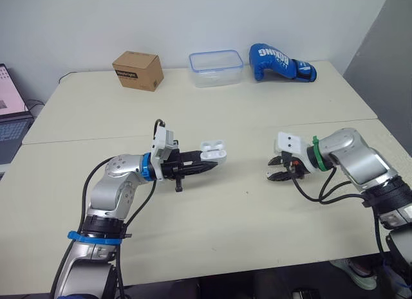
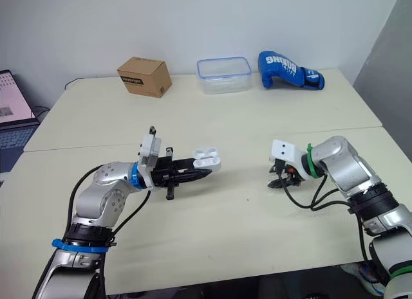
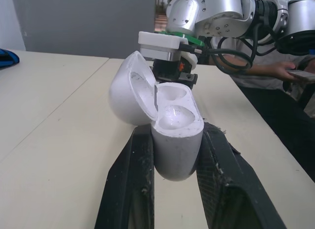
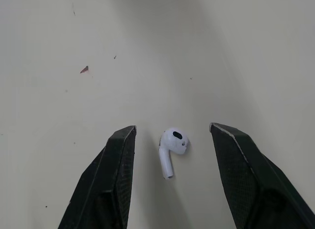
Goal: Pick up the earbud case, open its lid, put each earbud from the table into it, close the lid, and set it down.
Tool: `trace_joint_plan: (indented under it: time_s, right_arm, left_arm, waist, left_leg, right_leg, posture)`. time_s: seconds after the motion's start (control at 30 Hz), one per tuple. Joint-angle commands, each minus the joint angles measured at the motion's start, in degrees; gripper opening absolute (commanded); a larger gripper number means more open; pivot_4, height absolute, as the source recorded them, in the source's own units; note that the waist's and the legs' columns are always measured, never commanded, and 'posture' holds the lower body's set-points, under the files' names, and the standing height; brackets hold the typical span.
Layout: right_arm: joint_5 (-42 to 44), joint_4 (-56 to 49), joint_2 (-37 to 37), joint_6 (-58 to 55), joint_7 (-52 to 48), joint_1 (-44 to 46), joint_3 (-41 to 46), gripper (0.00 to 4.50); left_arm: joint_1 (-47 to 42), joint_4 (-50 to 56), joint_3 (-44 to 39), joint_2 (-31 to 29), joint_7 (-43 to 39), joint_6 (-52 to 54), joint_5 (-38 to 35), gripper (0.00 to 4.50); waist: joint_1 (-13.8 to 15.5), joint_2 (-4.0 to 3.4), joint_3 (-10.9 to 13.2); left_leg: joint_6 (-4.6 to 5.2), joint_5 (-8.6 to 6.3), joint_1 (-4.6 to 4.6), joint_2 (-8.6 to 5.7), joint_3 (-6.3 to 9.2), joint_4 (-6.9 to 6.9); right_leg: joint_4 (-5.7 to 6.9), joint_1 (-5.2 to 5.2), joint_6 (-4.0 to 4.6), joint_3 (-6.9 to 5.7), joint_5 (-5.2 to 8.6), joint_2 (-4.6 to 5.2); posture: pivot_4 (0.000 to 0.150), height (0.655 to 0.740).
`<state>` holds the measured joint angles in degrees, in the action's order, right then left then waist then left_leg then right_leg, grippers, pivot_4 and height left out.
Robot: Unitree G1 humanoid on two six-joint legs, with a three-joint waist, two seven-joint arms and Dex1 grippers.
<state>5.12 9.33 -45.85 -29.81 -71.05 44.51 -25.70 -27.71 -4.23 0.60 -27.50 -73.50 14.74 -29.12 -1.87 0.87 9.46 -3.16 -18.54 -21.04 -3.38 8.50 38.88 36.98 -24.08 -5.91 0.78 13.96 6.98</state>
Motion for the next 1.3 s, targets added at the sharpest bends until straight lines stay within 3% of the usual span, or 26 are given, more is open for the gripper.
trace_joint_plan:
  time_s: [0.03,0.77,0.87,1.0,1.3]
  right_arm:
    - [-1.57,0.97,0.64,1.55,-0.55,0.45,1.0,2.46]
    - [-5.4,4.74,2.94,1.77,-2.26,0.29,0.88,2.46]
    - [-5.84,5.02,3.03,1.89,-2.03,0.3,1.02,1.9]
    - [-6.31,5.05,3.1,1.96,-2.1,0.16,1.18,0.51]
    - [-6.16,1.38,-0.17,2.54,-6.66,0.03,1.09,0.43]
  left_arm:
    - [0.05,3.12,-0.92,-0.57,0.42,0.17,-1.36,0.75]
    - [1.22,4.38,-0.17,-0.28,1.21,0.43,-1.17,0.75]
    - [1.28,4.47,-0.16,-0.29,1.22,0.49,-1.14,0.75]
    - [1.45,4.62,-0.19,-0.45,1.16,0.63,-1.18,0.75]
    - [1.32,4.48,-0.02,-0.33,0.94,0.66,-1.17,0.75]
  waist:
    - [0.0,0.0,0.0]
    - [-0.01,0.0,0.0]
    - [-0.01,0.0,0.0]
    - [0.0,0.0,0.0]
    - [0.0,0.0,0.0]
  left_leg:
    - [0.0,0.0,0.0,0.0,-0.01,0.0]
    - [0.0,0.0,0.0,0.0,0.0,0.0]
    - [0.0,0.0,0.0,0.0,0.0,0.0]
    - [0.0,0.0,0.0,0.0,0.0,0.0]
    - [0.0,0.0,0.0,-0.01,0.0,0.0]
  right_leg:
    - [0.0,0.0,0.0,0.01,0.0,0.0]
    - [0.0,0.0,0.0,0.0,0.0,0.0]
    - [0.0,0.0,0.0,0.0,0.0,0.0]
    - [0.0,0.0,0.0,0.0,0.0,0.0]
    - [0.0,0.01,0.0,0.0,0.0,0.0]
  posture:
    - [0.15,0.7307]
    - [0.15,0.7307]
    - [0.15,0.7307]
    - [0.15,0.7307]
    - [0.15,0.7307]
